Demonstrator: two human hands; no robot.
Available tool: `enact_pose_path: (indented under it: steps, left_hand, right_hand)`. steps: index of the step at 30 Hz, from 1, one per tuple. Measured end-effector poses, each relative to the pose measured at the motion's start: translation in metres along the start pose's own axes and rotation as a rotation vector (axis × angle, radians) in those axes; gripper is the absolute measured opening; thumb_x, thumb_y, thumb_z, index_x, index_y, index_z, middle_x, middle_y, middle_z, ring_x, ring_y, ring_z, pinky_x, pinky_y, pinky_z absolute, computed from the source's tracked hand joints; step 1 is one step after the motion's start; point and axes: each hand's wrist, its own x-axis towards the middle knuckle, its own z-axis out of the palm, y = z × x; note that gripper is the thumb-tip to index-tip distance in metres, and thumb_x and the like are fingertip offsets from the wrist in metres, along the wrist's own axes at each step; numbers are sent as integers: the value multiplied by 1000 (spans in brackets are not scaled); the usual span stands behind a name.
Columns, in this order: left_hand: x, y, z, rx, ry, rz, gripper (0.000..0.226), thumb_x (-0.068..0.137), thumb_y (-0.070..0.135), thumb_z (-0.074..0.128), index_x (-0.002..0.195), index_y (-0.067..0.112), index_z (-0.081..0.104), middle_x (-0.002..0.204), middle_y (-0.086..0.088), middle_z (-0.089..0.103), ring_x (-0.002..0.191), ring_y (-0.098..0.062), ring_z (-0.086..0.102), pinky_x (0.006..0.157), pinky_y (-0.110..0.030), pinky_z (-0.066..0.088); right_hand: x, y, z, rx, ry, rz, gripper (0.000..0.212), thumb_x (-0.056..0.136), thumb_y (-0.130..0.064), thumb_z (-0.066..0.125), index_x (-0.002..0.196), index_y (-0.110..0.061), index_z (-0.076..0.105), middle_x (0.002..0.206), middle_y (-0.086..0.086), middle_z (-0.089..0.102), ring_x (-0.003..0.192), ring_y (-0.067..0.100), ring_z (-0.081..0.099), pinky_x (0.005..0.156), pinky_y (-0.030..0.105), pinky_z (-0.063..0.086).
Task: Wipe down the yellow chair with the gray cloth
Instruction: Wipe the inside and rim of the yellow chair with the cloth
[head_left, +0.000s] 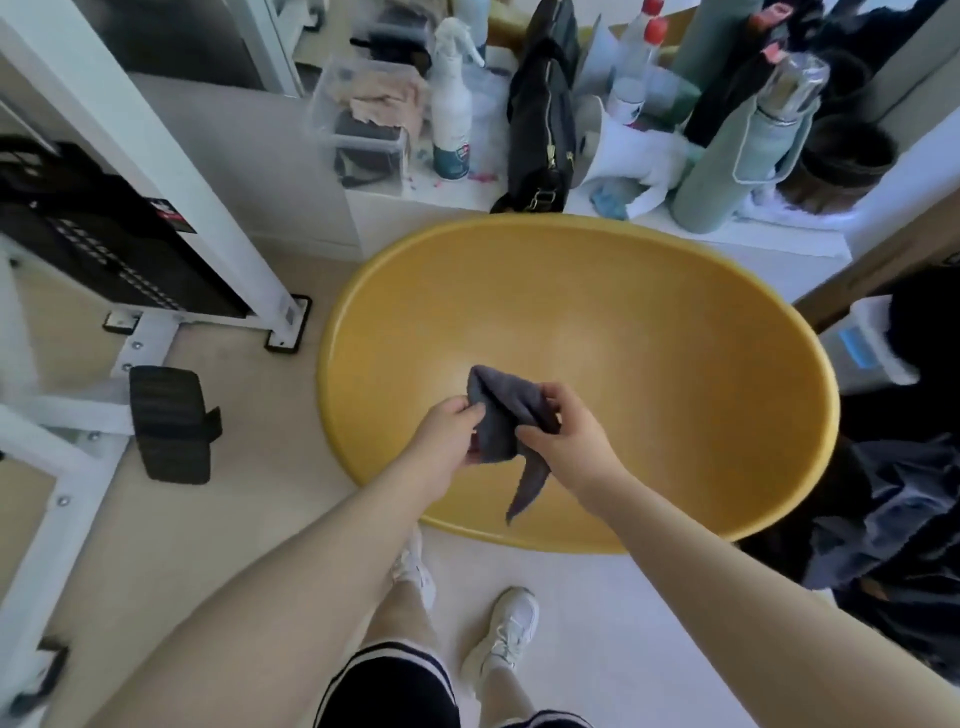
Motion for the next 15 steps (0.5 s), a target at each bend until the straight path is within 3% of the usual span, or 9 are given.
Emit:
enact_pose_path:
  steps: [3,6,9,11,13,15]
  left_hand:
    - [15,17,-11,-127,-1,-25,30,98,41,40,92,19,60,97,-6,66,89,-21,63,81,-35,51]
    - [40,36,-36,-14,64,32,19,97,35,47,94,20,58,112,-11,64,102,-25,60,94,-41,48]
    - [65,60,-68,48,60,6,10,96,24,50,93,27,59,120,-16,62,103,-26,59,100,-45,43]
    - [86,74,-87,47,-15,-31,15,97,21,47,96,28,61,116,-10,65,108,-27,59,102,-45,42]
    - [105,84,-101,1,-112,-58,19,99,14,43,99,21,61,109,-9,66,104,-26,61,95,-41,45]
    - [120,91,-116,7,-154,-69,19,99,12,41,102,16,60,105,-9,65,101,-23,61,92,-34,46]
  right_hand:
    - [27,-14,24,-100,-173,-90,48,84,3,50,128,-17,50,119,-6,53,109,14,49,90,24,37]
    - [58,-21,42,-171,-340,-150,55,83,8,43,132,-16,49,126,-14,45,115,13,46,95,25,37]
    - [95,-24,55,-271,-153,-195,45,88,-3,52,131,-18,49,136,-11,39,128,11,36,99,17,26]
    - [122,-23,65,-331,-131,-254,62,85,-21,64,139,-23,34,144,-11,26,130,7,26,103,21,21]
    - [150,-20,84,-365,-229,-311,80,77,-40,66,143,-25,24,148,-5,27,132,12,29,106,28,26]
    - [173,-15,106,-351,-262,-273,79,78,-31,67,144,-21,25,139,3,42,121,21,46,99,32,38]
